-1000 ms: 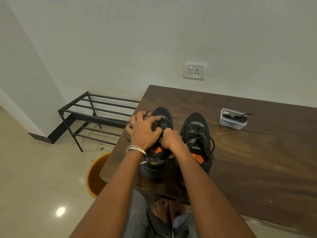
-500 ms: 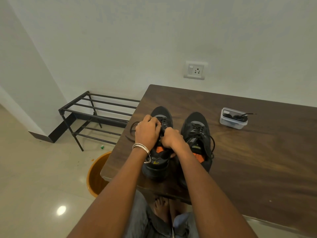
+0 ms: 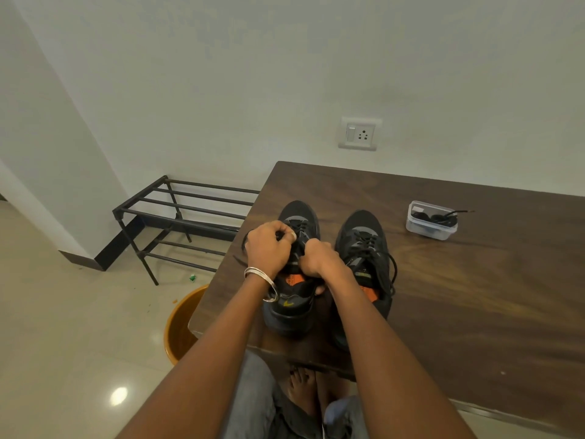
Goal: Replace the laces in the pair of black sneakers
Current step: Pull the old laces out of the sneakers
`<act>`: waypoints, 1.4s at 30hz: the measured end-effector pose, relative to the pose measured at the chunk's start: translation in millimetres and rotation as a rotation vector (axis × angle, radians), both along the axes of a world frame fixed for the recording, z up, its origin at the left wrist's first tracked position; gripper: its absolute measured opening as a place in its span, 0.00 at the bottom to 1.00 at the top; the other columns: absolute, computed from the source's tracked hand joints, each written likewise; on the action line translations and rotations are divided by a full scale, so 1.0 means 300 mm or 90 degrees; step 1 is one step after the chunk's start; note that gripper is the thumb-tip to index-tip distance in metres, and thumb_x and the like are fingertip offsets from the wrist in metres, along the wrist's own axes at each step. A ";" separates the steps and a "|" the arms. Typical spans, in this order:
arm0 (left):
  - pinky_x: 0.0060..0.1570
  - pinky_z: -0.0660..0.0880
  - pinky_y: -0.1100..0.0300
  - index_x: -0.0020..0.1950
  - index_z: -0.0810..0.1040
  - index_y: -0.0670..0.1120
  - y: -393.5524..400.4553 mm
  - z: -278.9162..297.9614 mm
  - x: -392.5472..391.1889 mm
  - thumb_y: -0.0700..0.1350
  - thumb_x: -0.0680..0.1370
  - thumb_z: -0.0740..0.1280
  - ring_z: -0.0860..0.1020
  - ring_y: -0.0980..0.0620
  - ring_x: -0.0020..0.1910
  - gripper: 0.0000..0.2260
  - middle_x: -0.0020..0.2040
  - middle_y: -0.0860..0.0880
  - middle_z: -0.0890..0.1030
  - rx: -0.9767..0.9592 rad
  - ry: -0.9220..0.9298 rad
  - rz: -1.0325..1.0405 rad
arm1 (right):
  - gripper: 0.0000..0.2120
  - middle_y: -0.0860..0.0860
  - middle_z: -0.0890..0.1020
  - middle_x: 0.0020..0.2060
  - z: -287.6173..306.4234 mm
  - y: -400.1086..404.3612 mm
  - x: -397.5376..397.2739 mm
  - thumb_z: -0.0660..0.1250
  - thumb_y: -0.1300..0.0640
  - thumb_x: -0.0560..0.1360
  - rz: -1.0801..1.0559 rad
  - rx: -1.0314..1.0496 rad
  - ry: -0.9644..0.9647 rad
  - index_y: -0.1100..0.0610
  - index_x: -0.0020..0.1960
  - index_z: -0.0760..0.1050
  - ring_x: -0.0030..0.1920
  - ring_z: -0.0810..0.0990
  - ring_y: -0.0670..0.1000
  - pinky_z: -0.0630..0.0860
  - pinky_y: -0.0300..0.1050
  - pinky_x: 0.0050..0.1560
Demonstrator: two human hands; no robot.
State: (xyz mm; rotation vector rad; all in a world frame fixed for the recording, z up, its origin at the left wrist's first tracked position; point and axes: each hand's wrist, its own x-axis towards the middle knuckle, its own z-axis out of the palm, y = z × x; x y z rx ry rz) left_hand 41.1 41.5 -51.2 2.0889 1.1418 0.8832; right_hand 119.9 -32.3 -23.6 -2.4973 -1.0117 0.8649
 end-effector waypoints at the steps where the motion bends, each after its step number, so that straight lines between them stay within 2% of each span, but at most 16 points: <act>1: 0.47 0.74 0.58 0.42 0.82 0.47 0.002 0.001 -0.004 0.44 0.74 0.70 0.79 0.53 0.43 0.02 0.42 0.51 0.83 0.008 0.003 -0.011 | 0.17 0.62 0.74 0.64 0.002 -0.002 0.000 0.61 0.54 0.81 0.001 0.000 0.002 0.63 0.65 0.72 0.62 0.76 0.64 0.75 0.51 0.54; 4: 0.45 0.71 0.58 0.45 0.80 0.46 0.006 0.003 -0.013 0.44 0.76 0.68 0.77 0.53 0.44 0.03 0.44 0.50 0.81 0.090 0.057 -0.068 | 0.15 0.62 0.74 0.64 0.008 -0.010 -0.001 0.61 0.56 0.81 0.005 -0.002 0.002 0.63 0.64 0.73 0.61 0.76 0.64 0.76 0.51 0.55; 8: 0.40 0.65 0.53 0.54 0.72 0.41 -0.004 0.000 0.002 0.44 0.82 0.55 0.76 0.43 0.45 0.09 0.52 0.44 0.74 0.199 0.245 -0.157 | 0.09 0.62 0.77 0.58 0.016 -0.013 -0.003 0.61 0.58 0.81 0.011 -0.013 0.008 0.64 0.54 0.74 0.47 0.81 0.62 0.75 0.44 0.27; 11: 0.40 0.66 0.52 0.57 0.70 0.39 -0.007 0.002 0.008 0.44 0.83 0.54 0.75 0.41 0.47 0.10 0.54 0.43 0.72 0.199 0.284 -0.163 | 0.10 0.62 0.76 0.53 0.019 -0.016 -0.007 0.62 0.58 0.81 0.013 -0.006 0.012 0.62 0.42 0.70 0.42 0.82 0.63 0.80 0.48 0.28; 14: 0.43 0.66 0.52 0.52 0.70 0.41 -0.008 0.014 0.007 0.43 0.82 0.56 0.74 0.43 0.45 0.07 0.49 0.44 0.73 0.118 0.204 -0.115 | 0.08 0.61 0.76 0.57 0.019 -0.017 -0.009 0.61 0.58 0.81 0.024 -0.006 0.001 0.63 0.52 0.73 0.46 0.81 0.61 0.73 0.44 0.25; 17: 0.45 0.74 0.49 0.45 0.69 0.42 0.025 0.002 -0.018 0.44 0.81 0.58 0.76 0.45 0.42 0.07 0.44 0.44 0.77 -0.052 -0.014 0.006 | 0.15 0.61 0.74 0.64 0.019 -0.016 -0.003 0.61 0.57 0.81 0.025 -0.020 -0.010 0.63 0.65 0.72 0.58 0.78 0.63 0.70 0.43 0.33; 19: 0.47 0.76 0.49 0.44 0.72 0.44 0.034 -0.014 -0.042 0.44 0.80 0.60 0.79 0.47 0.44 0.07 0.44 0.45 0.79 -0.088 -0.043 0.028 | 0.16 0.61 0.73 0.64 0.020 -0.015 -0.004 0.60 0.57 0.81 0.034 -0.026 -0.015 0.64 0.66 0.71 0.55 0.80 0.62 0.72 0.44 0.33; 22: 0.43 0.72 0.57 0.43 0.76 0.44 0.024 -0.011 -0.060 0.42 0.78 0.63 0.77 0.51 0.43 0.05 0.44 0.47 0.80 -0.077 -0.059 0.131 | 0.15 0.61 0.74 0.62 0.019 -0.009 -0.010 0.61 0.56 0.81 0.039 -0.024 -0.016 0.63 0.64 0.72 0.47 0.82 0.61 0.82 0.48 0.36; 24: 0.37 0.68 0.59 0.40 0.77 0.43 0.021 -0.002 -0.066 0.44 0.78 0.63 0.75 0.52 0.40 0.09 0.41 0.46 0.79 -0.079 -0.011 0.205 | 0.15 0.61 0.74 0.63 0.018 0.000 -0.002 0.62 0.56 0.81 0.063 -0.026 -0.024 0.63 0.64 0.72 0.54 0.80 0.62 0.82 0.52 0.51; 26: 0.41 0.73 0.55 0.36 0.78 0.44 0.019 -0.004 -0.076 0.48 0.78 0.62 0.77 0.47 0.40 0.13 0.39 0.45 0.79 -0.066 0.082 0.238 | 0.16 0.60 0.73 0.65 0.038 0.007 0.008 0.63 0.55 0.80 0.079 -0.029 -0.040 0.61 0.65 0.71 0.60 0.77 0.62 0.77 0.54 0.59; 28: 0.53 0.71 0.45 0.39 0.80 0.45 0.005 0.004 -0.087 0.51 0.77 0.61 0.76 0.42 0.49 0.14 0.46 0.44 0.79 -0.045 0.180 0.283 | 0.14 0.60 0.74 0.62 0.061 0.010 0.025 0.65 0.52 0.79 0.082 -0.011 -0.056 0.60 0.60 0.71 0.59 0.77 0.62 0.76 0.55 0.59; 30: 0.57 0.67 0.43 0.46 0.82 0.46 -0.007 0.019 -0.100 0.53 0.78 0.61 0.72 0.41 0.57 0.15 0.55 0.43 0.76 -0.013 0.216 0.312 | 0.14 0.58 0.75 0.56 0.081 0.003 0.041 0.68 0.49 0.78 0.073 0.033 -0.079 0.58 0.53 0.70 0.56 0.76 0.60 0.76 0.55 0.57; 34: 0.47 0.74 0.54 0.48 0.81 0.47 0.000 0.033 -0.095 0.54 0.77 0.65 0.76 0.50 0.47 0.12 0.49 0.47 0.78 0.059 0.118 0.071 | 0.17 0.59 0.79 0.59 0.079 0.008 0.052 0.68 0.50 0.78 0.092 0.180 -0.122 0.62 0.61 0.76 0.61 0.76 0.60 0.74 0.58 0.63; 36: 0.46 0.76 0.55 0.48 0.78 0.49 -0.006 0.021 -0.079 0.56 0.74 0.69 0.77 0.51 0.46 0.11 0.47 0.50 0.78 0.020 0.183 -0.038 | 0.14 0.58 0.79 0.60 0.071 0.023 0.049 0.66 0.55 0.79 0.122 0.243 -0.147 0.60 0.63 0.78 0.62 0.76 0.58 0.73 0.57 0.63; 39: 0.53 0.75 0.51 0.56 0.74 0.47 -0.013 -0.006 -0.062 0.54 0.73 0.71 0.76 0.46 0.54 0.18 0.55 0.47 0.75 0.013 0.290 -0.049 | 0.12 0.56 0.79 0.58 0.051 0.037 0.045 0.63 0.59 0.80 0.148 0.281 -0.187 0.57 0.61 0.79 0.60 0.76 0.57 0.75 0.58 0.61; 42: 0.54 0.73 0.50 0.59 0.73 0.44 -0.015 -0.014 -0.065 0.53 0.75 0.69 0.75 0.42 0.57 0.19 0.59 0.43 0.74 0.003 0.299 -0.012 | 0.12 0.56 0.79 0.58 0.026 0.044 0.031 0.62 0.58 0.80 0.182 0.246 -0.209 0.57 0.60 0.80 0.60 0.76 0.58 0.75 0.58 0.60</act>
